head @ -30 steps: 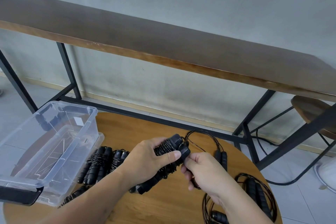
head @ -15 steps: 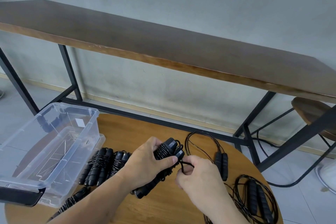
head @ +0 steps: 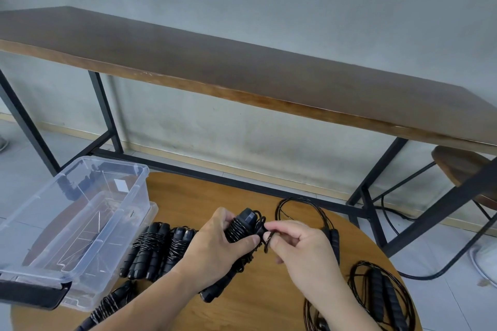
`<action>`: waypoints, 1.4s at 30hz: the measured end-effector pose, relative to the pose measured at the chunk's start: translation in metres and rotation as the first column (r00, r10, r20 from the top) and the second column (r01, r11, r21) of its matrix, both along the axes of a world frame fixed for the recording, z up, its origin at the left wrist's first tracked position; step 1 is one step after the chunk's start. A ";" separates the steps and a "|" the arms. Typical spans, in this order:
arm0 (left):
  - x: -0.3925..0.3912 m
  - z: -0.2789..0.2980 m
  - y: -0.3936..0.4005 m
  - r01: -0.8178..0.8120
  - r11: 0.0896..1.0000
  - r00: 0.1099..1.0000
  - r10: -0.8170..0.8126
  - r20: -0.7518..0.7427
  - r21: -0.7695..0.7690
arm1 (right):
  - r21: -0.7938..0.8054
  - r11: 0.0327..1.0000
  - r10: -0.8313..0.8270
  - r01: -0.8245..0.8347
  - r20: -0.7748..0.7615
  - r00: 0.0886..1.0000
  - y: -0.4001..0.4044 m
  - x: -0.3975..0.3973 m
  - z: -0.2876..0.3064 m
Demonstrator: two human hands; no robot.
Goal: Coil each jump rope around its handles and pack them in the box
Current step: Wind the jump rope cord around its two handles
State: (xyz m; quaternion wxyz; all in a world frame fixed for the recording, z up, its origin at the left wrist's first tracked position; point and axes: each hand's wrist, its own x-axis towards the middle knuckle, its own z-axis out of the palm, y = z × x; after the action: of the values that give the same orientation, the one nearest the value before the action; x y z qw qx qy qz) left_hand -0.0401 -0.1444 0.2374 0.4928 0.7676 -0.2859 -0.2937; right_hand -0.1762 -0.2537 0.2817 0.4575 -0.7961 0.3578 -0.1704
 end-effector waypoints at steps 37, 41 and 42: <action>0.002 -0.004 -0.011 -0.069 0.995 0.986 0.057 0.154 0.077 | -0.533 0.698 0.205 -0.479 -0.492 0.846 -0.014 0.005 -0.003; 0.003 0.000 -0.012 -0.023 0.998 0.998 0.019 0.066 0.059 | -0.427 0.866 0.217 -0.262 -0.151 0.964 -0.011 0.000 -0.005; 0.003 0.001 -0.012 -0.016 0.999 0.999 0.014 0.035 0.052 | -0.338 0.921 0.184 -0.194 -0.062 0.981 -0.011 0.000 -0.006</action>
State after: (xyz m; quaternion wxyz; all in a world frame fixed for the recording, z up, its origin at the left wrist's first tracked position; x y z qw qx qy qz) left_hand -0.0368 -0.1562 0.2385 0.4697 0.7872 -0.2808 -0.2842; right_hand -0.1765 -0.2649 0.2753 0.3209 -0.8966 0.2509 -0.1736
